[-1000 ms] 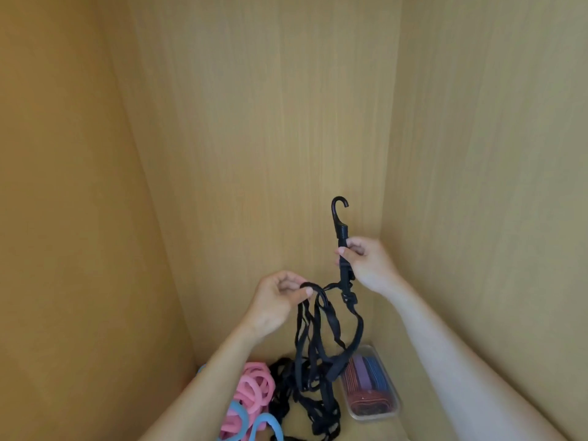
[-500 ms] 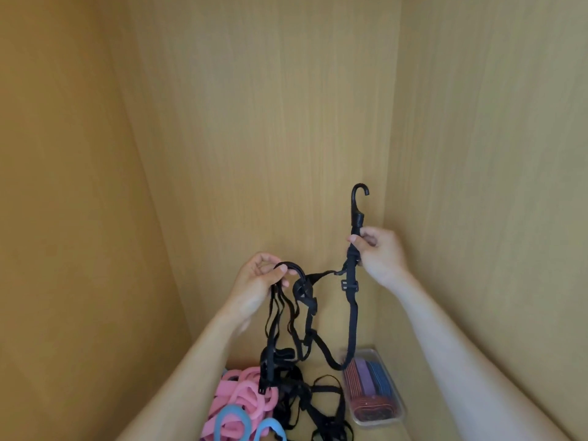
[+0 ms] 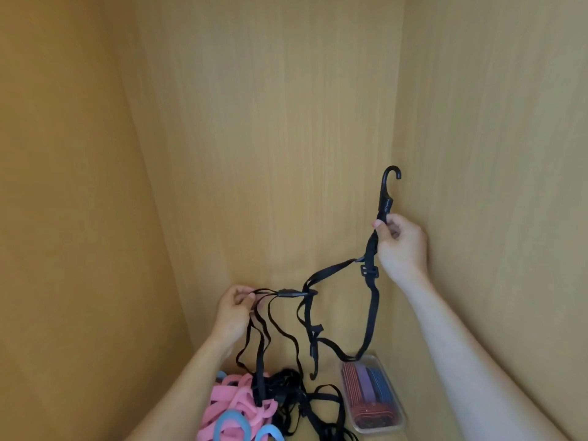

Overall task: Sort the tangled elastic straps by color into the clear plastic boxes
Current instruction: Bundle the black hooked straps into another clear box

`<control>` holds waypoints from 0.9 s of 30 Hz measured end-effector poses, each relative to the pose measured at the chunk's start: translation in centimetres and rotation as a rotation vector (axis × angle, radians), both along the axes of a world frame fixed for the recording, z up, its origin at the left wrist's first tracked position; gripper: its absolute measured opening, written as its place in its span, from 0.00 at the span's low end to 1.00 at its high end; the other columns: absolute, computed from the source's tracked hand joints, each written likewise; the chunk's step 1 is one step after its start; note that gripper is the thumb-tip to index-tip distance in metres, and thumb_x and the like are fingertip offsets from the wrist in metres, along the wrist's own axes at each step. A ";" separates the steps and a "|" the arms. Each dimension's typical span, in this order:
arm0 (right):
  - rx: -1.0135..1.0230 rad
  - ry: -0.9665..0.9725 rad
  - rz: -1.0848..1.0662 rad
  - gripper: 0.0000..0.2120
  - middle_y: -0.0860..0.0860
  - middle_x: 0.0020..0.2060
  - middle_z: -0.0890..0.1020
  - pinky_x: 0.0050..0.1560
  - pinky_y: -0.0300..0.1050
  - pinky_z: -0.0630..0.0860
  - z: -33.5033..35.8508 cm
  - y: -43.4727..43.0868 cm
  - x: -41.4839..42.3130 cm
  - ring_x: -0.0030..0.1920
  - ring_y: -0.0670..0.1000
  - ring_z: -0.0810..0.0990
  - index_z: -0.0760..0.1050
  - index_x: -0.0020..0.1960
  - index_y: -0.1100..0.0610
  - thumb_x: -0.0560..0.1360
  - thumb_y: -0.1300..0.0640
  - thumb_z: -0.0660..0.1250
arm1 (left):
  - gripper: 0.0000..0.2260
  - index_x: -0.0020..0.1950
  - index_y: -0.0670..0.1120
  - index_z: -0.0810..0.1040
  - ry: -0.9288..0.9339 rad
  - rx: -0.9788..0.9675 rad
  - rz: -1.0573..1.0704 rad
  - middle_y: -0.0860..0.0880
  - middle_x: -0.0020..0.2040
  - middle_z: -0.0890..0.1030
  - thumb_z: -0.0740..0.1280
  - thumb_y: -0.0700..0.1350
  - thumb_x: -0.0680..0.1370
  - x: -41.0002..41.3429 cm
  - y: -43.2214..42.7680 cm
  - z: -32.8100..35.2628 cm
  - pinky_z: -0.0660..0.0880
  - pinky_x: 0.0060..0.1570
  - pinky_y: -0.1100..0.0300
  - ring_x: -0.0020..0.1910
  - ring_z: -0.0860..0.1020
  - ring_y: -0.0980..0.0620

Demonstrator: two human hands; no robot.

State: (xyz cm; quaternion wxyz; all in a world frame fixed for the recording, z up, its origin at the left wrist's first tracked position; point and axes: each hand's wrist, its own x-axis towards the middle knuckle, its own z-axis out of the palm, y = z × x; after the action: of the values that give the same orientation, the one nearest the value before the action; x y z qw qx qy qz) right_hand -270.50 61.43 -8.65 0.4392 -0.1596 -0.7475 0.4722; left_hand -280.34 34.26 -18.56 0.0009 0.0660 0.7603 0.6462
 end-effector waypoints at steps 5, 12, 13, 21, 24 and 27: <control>-0.112 0.069 0.082 0.10 0.58 0.38 0.83 0.36 0.49 0.83 0.8 -0.4 0.2 0.35 0.56 0.82 0.78 0.44 0.61 0.81 0.57 0.66 | 0.09 0.53 0.42 0.79 -0.036 -0.126 -0.089 0.45 0.46 0.84 0.60 0.35 0.83 -0.2 -0.3 -1.3 0.74 0.45 0.59 0.47 0.80 0.47; -0.143 0.001 0.261 0.07 0.55 0.38 0.81 0.33 0.49 0.84 1.1 -3.1 -0.4 0.33 0.49 0.82 0.80 0.47 0.61 0.81 0.58 0.67 | 0.25 0.43 0.44 0.83 -0.071 -0.411 -0.379 0.45 0.43 0.82 0.49 0.25 0.77 0.3 1.8 -2.6 0.75 0.37 0.60 0.37 0.77 0.50; -0.135 -0.008 0.264 0.07 0.56 0.39 0.82 0.33 0.48 0.84 1.0 -3.3 -0.5 0.33 0.49 0.82 0.80 0.47 0.61 0.81 0.59 0.67 | 0.26 0.39 0.45 0.82 -0.065 -0.474 -0.411 0.47 0.39 0.82 0.48 0.24 0.74 0.4 2.0 -2.6 0.73 0.36 0.62 0.34 0.75 0.52; -0.091 -0.077 0.239 0.06 0.57 0.39 0.79 0.31 0.48 0.83 0.2 -4.0 -1.1 0.33 0.53 0.83 0.80 0.50 0.60 0.81 0.58 0.68 | 0.31 0.40 0.51 0.89 -0.147 -0.646 -0.663 0.52 0.46 0.87 0.48 0.28 0.74 2.3 3.1 -1.2 0.75 0.57 0.68 0.52 0.83 0.55; -0.087 -0.090 0.231 0.06 0.55 0.37 0.79 0.33 0.51 0.84 0.1 -3.9 -1.2 0.34 0.53 0.83 0.80 0.50 0.59 0.81 0.57 0.68 | 0.16 0.45 0.51 0.87 -0.232 -0.649 -0.787 0.53 0.58 0.83 0.60 0.50 0.80 2.8 3.3 -0.7 0.69 0.66 0.58 0.58 0.79 0.54; -0.079 -0.078 0.221 0.07 0.57 0.37 0.78 0.30 0.47 0.83 0.0 -3.7 -1.3 0.35 0.57 0.82 0.79 0.48 0.61 0.81 0.58 0.68 | 0.18 0.47 0.50 0.85 -0.160 -0.648 -0.840 0.60 0.36 0.81 0.74 0.65 0.71 3.0 3.8 -0.5 0.71 0.57 0.61 0.37 0.77 0.62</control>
State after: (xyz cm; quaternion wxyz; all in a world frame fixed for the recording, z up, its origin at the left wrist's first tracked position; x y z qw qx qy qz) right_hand -271.80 57.76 -8.69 0.3484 -0.1119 -0.7578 0.5402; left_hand -277.38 38.01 -19.10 0.3374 0.3115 0.8266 0.3254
